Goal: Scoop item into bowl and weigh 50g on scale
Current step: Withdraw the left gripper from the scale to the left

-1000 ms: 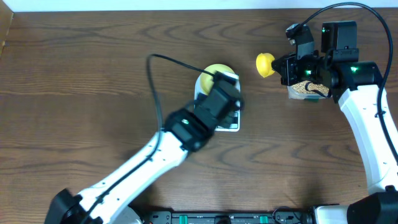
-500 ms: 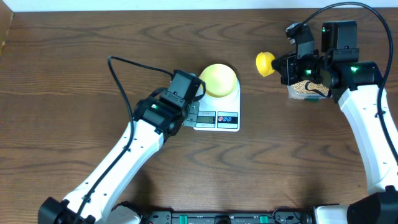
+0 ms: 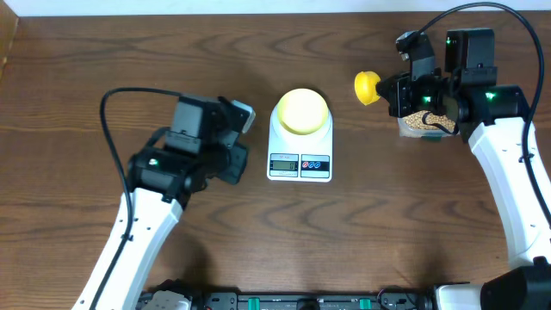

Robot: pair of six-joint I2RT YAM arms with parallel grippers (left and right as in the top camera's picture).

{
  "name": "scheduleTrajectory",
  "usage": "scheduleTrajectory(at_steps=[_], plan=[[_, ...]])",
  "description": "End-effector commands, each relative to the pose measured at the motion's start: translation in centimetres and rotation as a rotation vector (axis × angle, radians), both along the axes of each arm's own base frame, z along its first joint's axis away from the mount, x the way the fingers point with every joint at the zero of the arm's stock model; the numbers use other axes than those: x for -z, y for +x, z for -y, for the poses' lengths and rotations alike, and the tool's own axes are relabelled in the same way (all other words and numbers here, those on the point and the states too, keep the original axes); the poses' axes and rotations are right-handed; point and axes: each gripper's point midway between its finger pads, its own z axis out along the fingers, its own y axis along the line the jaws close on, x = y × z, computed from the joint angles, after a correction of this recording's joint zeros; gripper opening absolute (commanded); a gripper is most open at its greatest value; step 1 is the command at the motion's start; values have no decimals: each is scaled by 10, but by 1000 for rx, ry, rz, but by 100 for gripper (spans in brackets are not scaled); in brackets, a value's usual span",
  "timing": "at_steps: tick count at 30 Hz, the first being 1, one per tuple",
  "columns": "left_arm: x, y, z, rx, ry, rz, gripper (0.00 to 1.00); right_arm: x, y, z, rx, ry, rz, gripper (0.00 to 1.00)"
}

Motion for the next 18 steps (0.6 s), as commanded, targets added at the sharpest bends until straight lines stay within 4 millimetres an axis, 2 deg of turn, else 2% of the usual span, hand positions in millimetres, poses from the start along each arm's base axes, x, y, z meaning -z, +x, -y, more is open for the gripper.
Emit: scheduleTrajectory(at_steps=[1,10,11,12,14,15,18], plan=[[-2,-13,16,185,-96,3,8,-9,3,0,-11,3,29,1],[1,-11,14,197,-84,5,9,-9,2,0,-11,2,26,1],[2,-10,14,197,-84,2,21,-9,2,0,-11,2,26,1],[3,-10,14,197,-84,-2,54,-9,2,0,-11,2,26,1],[4,-10,14,197,-83,-6,87,-9,2,0,-11,2,26,1],[5,-9,13,194,-79,-7,93,-9,2,0,-11,2,26,1],[8,-7,7,174,-41,-3,93,-9,2,0,-11,2,25,1]])
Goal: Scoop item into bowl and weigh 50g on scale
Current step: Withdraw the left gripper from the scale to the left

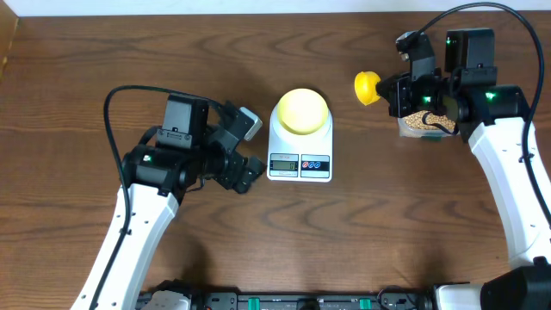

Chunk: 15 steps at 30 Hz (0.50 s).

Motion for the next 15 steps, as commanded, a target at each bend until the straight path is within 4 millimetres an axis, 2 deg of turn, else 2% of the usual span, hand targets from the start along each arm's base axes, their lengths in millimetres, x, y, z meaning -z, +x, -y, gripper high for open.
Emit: scheduleTrajectory(at_steps=[1,9,15], plan=[[8,2,-8,-16,45,-2,93,-9,2,0,-11,2,24,1],[10,-1,-11,22,74,4,93,-8,1,0,-11,1,18,1],[-6,-7,-6,161,82,123,93,-5,-2,0,-11,0,2,1]])
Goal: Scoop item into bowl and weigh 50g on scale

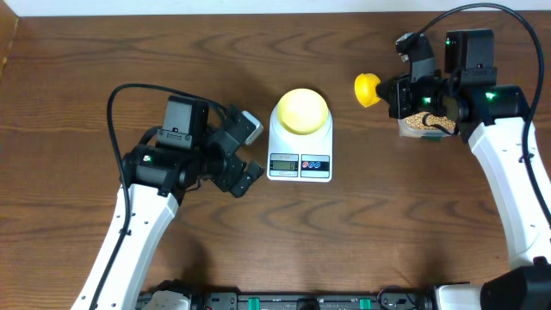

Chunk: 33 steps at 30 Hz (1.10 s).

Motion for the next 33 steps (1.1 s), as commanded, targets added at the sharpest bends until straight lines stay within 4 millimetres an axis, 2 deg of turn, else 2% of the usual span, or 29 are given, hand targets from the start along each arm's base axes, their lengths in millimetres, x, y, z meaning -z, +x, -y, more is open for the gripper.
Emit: scheduleTrajectory(at_steps=[1,9,18,33], plan=[[-12,-5,-2,100,25,102,93,-7,1,0,-11,1,17,1],[-27,-1,-19,48,48,172,94,-7,0,0,-11,1,14,1],[-30,-7,-13,116,34,192,93,-7,0,0,-19,-5,19,1],[-36,3,-12,109,35,241,93,-6,0,0,-21,-7,18,1]])
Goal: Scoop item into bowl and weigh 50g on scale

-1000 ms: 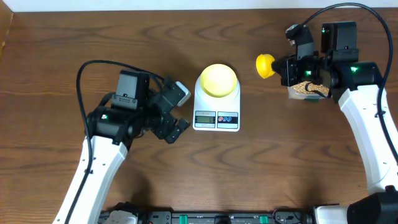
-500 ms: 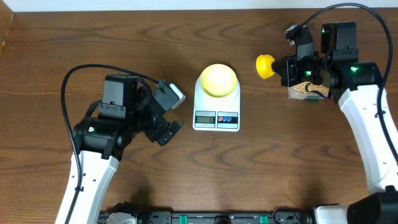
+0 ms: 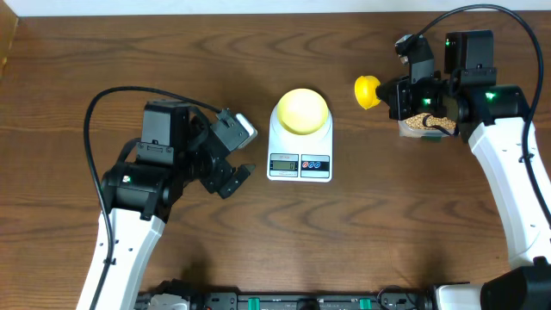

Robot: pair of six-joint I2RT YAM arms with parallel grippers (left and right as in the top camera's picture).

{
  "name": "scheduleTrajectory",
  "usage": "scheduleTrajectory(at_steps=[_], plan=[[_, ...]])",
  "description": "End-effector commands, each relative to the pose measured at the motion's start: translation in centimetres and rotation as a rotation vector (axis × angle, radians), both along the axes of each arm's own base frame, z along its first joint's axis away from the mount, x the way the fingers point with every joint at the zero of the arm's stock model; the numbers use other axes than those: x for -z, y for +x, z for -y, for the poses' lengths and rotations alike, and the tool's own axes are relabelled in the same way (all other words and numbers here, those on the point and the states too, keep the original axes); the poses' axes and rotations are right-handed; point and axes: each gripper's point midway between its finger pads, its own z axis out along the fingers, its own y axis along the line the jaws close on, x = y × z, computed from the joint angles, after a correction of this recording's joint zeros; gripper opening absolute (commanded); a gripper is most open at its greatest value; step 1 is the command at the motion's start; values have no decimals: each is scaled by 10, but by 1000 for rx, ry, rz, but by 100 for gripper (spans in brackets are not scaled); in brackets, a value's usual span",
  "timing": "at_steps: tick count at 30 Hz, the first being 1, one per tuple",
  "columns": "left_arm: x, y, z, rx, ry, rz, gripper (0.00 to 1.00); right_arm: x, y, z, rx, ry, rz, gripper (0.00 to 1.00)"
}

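A yellow bowl [image 3: 301,110] sits on the white scale [image 3: 300,151] at the table's middle. Its display [image 3: 282,164] faces the front, too small to read. Right of the scale, my right gripper [image 3: 393,91] is shut on the handle of a yellow scoop [image 3: 368,88], whose head points toward the bowl. Just behind the gripper stands a container of brown grains [image 3: 419,123]. My left gripper [image 3: 234,157] hangs left of the scale, open and holding nothing, a short gap from the scale's edge.
The dark wooden table [image 3: 284,250] runs to a pale wall strip at the back. The black cable [image 3: 129,99] of the left arm loops over the table's left side. The right arm's white link [image 3: 508,189] crosses the right side.
My left arm has moved left, so its open gripper now sits a little farther from the scale. The right gripper, scoop, bowl and scale are where they were.
My left gripper was first close to the scale's left edge. By the two later moments it had turned, its fingers spread beside the scale's front left corner. Now it stands back to the left. The right gripper held the scoop beside the grain container throughout.
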Motion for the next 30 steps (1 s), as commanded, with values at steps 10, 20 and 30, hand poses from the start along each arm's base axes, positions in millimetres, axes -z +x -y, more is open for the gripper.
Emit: scheduleTrajectory(at_steps=[10,20,30], plan=[[0,-2,0,7,-4,5,93,-8,2,0,-14,0,26,1],[0,-2,0,7,-4,5,94,-9,3,0,-15,2,32,1],[0,-2,0,7,-4,5,94,-11,4,-1,-16,5,41,1]])
